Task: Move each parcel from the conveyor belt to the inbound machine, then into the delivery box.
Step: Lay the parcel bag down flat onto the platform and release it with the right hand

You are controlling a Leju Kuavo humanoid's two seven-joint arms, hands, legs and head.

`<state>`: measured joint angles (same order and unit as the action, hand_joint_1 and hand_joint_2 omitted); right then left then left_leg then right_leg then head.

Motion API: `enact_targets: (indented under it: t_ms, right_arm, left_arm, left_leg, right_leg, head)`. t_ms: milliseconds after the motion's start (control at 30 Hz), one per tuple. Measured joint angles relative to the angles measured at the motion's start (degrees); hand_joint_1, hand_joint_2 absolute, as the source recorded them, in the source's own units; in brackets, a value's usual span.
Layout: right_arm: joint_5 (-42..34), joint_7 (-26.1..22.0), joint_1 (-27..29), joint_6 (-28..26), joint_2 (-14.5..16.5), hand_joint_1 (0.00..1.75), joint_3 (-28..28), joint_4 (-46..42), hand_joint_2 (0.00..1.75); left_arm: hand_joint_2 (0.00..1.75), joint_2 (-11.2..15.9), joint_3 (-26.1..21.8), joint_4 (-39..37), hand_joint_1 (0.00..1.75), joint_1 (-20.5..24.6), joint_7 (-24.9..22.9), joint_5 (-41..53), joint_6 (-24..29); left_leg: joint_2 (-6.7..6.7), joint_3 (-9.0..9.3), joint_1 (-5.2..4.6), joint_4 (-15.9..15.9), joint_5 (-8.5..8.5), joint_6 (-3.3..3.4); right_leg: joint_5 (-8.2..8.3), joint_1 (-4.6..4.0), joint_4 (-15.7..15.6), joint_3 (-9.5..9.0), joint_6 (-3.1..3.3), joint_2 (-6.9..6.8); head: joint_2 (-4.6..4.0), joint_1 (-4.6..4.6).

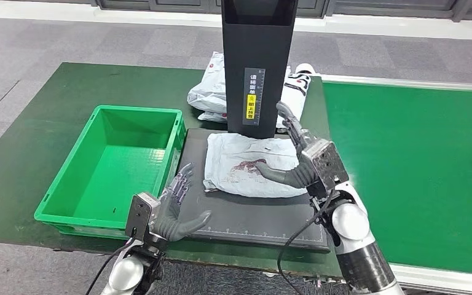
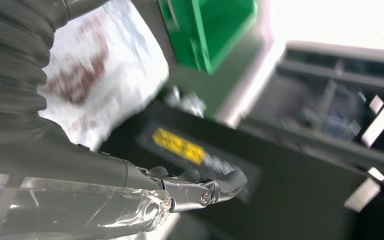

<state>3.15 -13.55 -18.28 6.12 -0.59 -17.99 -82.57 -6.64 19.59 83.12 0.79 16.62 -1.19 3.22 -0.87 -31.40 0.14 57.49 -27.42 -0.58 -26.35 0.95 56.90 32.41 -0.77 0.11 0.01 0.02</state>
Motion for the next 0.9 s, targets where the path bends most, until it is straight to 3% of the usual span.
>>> enact_targets:
  t_ms: [167, 567, 633, 767, 900]
  right_arm:
    - [5.2, -1.9, 9.0, -6.4, -0.6, 0.0, 0.2, -10.9, 1.75]
    - [5.7, -0.8, 18.2, -7.3, -1.0, 0.0, 1.1, -18.5, 1.75]
    - [5.1, -0.4, 21.6, -7.1, -0.7, 0.0, 2.1, -18.6, 1.75]
    - [3.4, -0.7, 26.7, -5.4, 0.6, 0.0, 3.6, -18.4, 1.75]
    - [2.9, -0.8, 27.8, -2.0, 2.1, 0.0, 4.5, -17.5, 1.75]
  left_arm:
    - [1.75, 0.0, -1.3, 1.8, 0.0, -1.0, 0.4, 3.1, 1.7]
    - [1.75, -0.5, -2.4, 3.2, 0.0, -1.4, 0.5, 6.6, 3.1]
    - [1.75, -0.6, -2.4, 3.4, 0.0, -1.4, 0.0, 11.7, 5.9]
    - [1.75, -0.5, -1.9, 3.2, 0.0, -0.1, -3.8, 33.0, 14.3]
    - [1.75, -0.4, 0.1, 1.0, 0.0, 4.1, -8.5, 53.7, 14.6]
  left_leg:
    - [0.01, -0.04, 0.01, 0.0, -0.03, -0.03]
    - [0.09, 0.05, 0.01, 0.0, -0.01, -0.04]
    - [0.03, 0.01, 0.01, 0.0, -0.02, -0.04]
    - [0.09, -0.09, 0.01, 0.0, -0.03, -0.05]
    - [0.09, -0.09, 0.0, 0.0, 0.0, -0.05]
  right_leg:
    - [-0.03, -0.01, 0.0, 0.04, 0.01, 0.02]
    - [0.0, -0.02, 0.0, 0.01, 0.05, 0.06]
    - [-0.01, -0.02, 0.0, 0.0, 0.05, 0.01]
    - [-0.01, -0.02, 0.0, 0.14, 0.06, 0.06]
    - [0.02, -0.01, 0.0, 0.13, 0.07, 0.06]
  head:
    - [0.0, -0.01]
    - [-0.01, -0.01]
    - [0.0, 0.0]
    - [0.0, -0.01]
    - [0.0, 0.0]
